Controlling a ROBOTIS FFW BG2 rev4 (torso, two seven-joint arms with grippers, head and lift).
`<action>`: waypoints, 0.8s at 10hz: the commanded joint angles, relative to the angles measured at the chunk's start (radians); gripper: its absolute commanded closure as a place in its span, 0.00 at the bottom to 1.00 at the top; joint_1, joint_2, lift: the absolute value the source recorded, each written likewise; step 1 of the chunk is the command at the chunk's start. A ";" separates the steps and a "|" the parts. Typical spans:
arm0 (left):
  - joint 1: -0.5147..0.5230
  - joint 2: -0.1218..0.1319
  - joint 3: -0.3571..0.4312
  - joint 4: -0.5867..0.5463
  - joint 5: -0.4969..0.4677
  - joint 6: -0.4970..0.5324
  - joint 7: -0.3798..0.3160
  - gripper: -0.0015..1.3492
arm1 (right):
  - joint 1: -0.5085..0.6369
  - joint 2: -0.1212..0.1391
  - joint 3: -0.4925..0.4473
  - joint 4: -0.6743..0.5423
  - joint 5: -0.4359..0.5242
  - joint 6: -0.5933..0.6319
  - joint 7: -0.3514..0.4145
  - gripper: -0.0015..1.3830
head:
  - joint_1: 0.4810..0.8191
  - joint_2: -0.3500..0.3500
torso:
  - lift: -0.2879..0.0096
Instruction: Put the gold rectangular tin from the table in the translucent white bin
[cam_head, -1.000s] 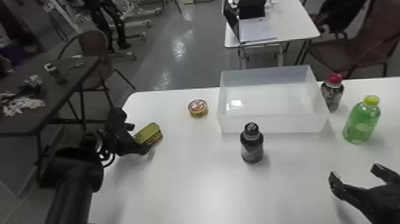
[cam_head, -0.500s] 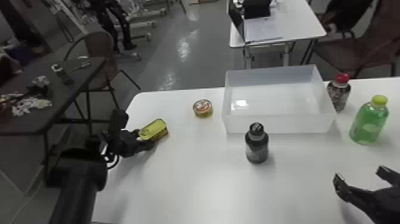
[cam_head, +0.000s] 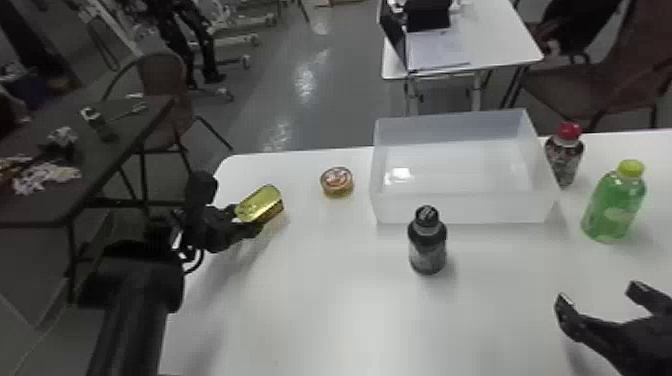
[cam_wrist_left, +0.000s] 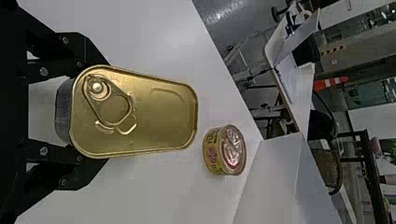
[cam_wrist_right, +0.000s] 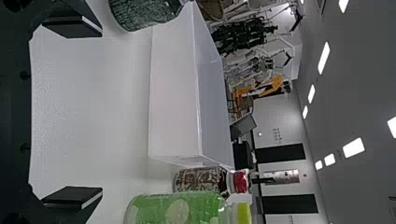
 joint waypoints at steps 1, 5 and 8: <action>0.005 -0.009 -0.068 -0.101 0.055 0.071 0.009 0.61 | 0.001 0.000 0.000 0.001 -0.001 0.000 0.000 0.07 | 0.63 0.91 | 0.54; -0.104 -0.060 -0.277 -0.167 0.107 0.143 0.002 0.61 | -0.003 -0.001 0.000 0.006 -0.003 0.000 0.000 0.07 | 0.63 0.77 | 0.54; -0.177 -0.098 -0.392 -0.140 0.132 0.141 0.011 0.61 | -0.016 -0.001 0.009 0.024 -0.001 0.000 0.000 0.07 | 0.63 0.62 | 0.54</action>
